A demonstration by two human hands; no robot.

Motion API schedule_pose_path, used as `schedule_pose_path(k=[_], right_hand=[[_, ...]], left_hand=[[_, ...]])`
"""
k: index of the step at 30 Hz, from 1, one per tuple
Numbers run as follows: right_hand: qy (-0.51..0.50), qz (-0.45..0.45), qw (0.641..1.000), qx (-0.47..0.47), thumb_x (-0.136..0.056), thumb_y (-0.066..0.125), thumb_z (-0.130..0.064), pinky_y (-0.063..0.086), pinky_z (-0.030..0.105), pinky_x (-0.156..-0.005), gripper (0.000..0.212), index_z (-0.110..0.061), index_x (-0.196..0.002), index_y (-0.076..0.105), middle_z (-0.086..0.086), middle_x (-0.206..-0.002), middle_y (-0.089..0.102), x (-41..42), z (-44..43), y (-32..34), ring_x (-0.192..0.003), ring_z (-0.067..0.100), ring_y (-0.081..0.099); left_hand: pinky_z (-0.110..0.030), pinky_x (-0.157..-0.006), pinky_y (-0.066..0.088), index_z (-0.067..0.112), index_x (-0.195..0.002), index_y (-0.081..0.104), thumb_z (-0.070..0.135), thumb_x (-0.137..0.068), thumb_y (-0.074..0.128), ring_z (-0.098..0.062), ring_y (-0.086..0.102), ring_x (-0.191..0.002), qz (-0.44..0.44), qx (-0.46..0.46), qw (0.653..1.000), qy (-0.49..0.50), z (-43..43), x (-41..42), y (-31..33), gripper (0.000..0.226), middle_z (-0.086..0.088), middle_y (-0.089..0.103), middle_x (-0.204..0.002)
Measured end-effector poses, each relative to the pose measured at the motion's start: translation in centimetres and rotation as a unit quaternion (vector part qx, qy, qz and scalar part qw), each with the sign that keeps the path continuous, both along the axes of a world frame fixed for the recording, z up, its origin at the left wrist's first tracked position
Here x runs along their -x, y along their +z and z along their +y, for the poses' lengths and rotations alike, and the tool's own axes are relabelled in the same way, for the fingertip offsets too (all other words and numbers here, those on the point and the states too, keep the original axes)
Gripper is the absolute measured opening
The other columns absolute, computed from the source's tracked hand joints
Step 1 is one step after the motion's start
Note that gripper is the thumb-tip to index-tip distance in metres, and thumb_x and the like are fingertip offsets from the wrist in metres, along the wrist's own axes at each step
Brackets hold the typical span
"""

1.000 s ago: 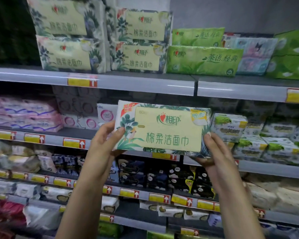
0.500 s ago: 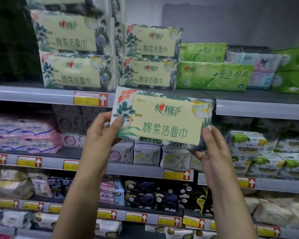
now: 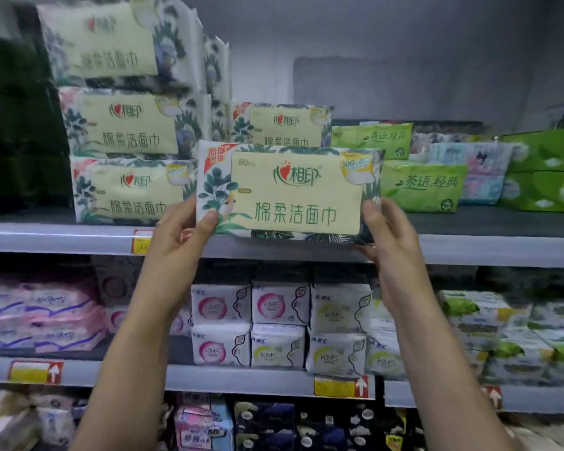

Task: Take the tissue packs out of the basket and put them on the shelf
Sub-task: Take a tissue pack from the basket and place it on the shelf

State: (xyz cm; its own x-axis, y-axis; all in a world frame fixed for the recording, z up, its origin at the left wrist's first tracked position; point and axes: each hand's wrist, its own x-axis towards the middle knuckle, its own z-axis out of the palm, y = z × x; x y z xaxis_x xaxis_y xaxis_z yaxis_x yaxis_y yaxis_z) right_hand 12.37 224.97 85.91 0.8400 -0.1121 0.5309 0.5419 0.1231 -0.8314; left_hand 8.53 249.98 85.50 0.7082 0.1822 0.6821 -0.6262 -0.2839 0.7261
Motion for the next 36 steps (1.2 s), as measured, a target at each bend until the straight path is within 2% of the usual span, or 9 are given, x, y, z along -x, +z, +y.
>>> schedule_pose_path(k=[5, 10, 13, 16, 19, 22, 25, 31, 36], right_hand=[[-0.02, -0.035, 0.997, 0.072, -0.091, 0.055, -0.036, 0.037, -0.005, -0.066, 0.024, -0.038, -0.113, 0.048, -0.031, -0.096, 0.051, -2.6, -0.4, 1.5, -0.078, -0.029, 0.049], [-0.064, -0.057, 0.969, 0.231, -0.089, 0.06, -0.034, 0.039, 0.003, -0.072, 0.031, -0.023, -0.117, 0.057, -0.029, -0.093, 0.052, -4.7, -0.8, 2.9, -0.087, -0.013, 0.054], [-0.068, -0.046, 0.96, 0.269, -0.088, 0.06, -0.038, 0.04, 0.007, -0.078, 0.032, -0.019, -0.114, 0.06, -0.024, -0.102, 0.056, -5.5, -0.5, 3.6, -0.099, -0.002, 0.056], [-0.07, -0.043, 0.951, 0.3, -0.087, 0.058, -0.048, 0.045, 0.023, -0.086, 0.047, -0.012, -0.117, 0.062, -0.009, -0.113, 0.064, -6.3, -0.1, 4.3, -0.105, 0.009, 0.06], [-0.067, -0.034, 0.951, 0.3, -0.088, 0.056, -0.046, 0.047, 0.034, -0.086, 0.043, -0.008, -0.109, 0.063, 0.003, -0.103, 0.068, -6.6, 0.1, 4.6, -0.098, 0.015, 0.062], [-0.079, -0.042, 0.952, 0.292, -0.088, 0.057, -0.046, 0.049, 0.037, -0.086, 0.037, -0.011, -0.097, 0.066, 0.01, -0.096, 0.07, -7.0, 0.1, 4.2, -0.094, 0.024, 0.064], [-0.088, -0.052, 0.948, 0.3, -0.083, 0.054, -0.056, 0.045, 0.018, -0.072, 0.048, -0.015, -0.106, 0.065, -0.008, -0.093, 0.067, -7.4, 0.3, 3.6, -0.089, 0.012, 0.061], [-0.12, -0.043, 0.938, 0.323, -0.084, 0.059, -0.051, 0.042, 0.022, -0.087, 0.058, -0.016, -0.13, 0.055, -0.004, -0.126, 0.061, -7.8, 0.7, 3.5, -0.103, 0.005, 0.055], [-0.177, -0.053, 0.922, 0.339, -0.083, 0.064, -0.049, 0.045, 0.025, -0.081, 0.057, -0.015, -0.128, 0.056, -0.002, -0.121, 0.064, -7.4, 1.2, 3.3, -0.093, 0.006, 0.054]], left_hand=[[-0.042, -0.102, 0.044, 0.067, -0.099, 0.056, 0.047, -0.092, 0.051, -0.015, 0.058, -0.107, -0.031, -0.038, 0.997, 0.057, -0.1, -1.6, 1.4, 0.022, 0.002, 0.057, -0.112], [-0.041, -0.09, 0.045, 0.079, -0.091, 0.046, 0.04, -0.092, 0.052, -0.014, 0.055, -0.093, -0.035, -0.068, 0.993, 0.095, 0.5, -3.6, 1.8, 0.039, 0.009, 0.054, -0.099], [-0.036, -0.087, 0.046, 0.059, -0.104, 0.052, 0.025, -0.096, 0.055, -0.008, 0.057, -0.095, -0.043, -0.081, 0.989, 0.115, 0.5, -4.6, 1.6, 0.035, 0.019, 0.057, -0.099], [-0.018, -0.076, 0.044, 0.03, -0.117, 0.057, 0.018, -0.095, 0.054, -0.003, 0.056, -0.091, -0.036, -0.076, 0.984, 0.158, 0.4, -5.6, 1.5, 0.025, 0.026, 0.054, -0.096], [-0.024, -0.07, 0.04, 0.014, -0.126, 0.059, 0.02, -0.094, 0.056, -0.005, 0.056, -0.087, -0.031, -0.087, 0.978, 0.189, 0.3, -6.1, 1.6, 0.033, 0.014, 0.06, -0.099], [-0.02, -0.067, 0.04, 0.011, -0.123, 0.062, 0.02, -0.091, 0.062, -0.001, 0.055, -0.081, -0.027, -0.07, 0.977, 0.202, 0.4, -6.1, 1.8, 0.034, 0.01, 0.061, -0.092], [-0.011, -0.065, 0.037, 0.01, -0.115, 0.067, 0.023, -0.085, 0.069, 0.004, 0.052, -0.077, -0.04, -0.053, 0.972, 0.224, 0.1, -5.9, 1.7, 0.032, 0.018, 0.055, -0.082], [-0.028, -0.067, 0.039, 0.006, -0.113, 0.067, 0.026, -0.079, 0.075, -0.018, 0.055, -0.075, -0.044, -0.07, 0.946, 0.314, -0.1, -6.3, 1.4, 0.04, -0.001, 0.057, -0.081], [-0.03, -0.056, 0.046, 0.015, -0.099, 0.06, 0.022, -0.081, 0.075, -0.014, 0.059, -0.064, -0.039, -0.07, 0.947, 0.31, -0.6, -6.6, 1.3, 0.024, 0.011, 0.059, -0.067]])
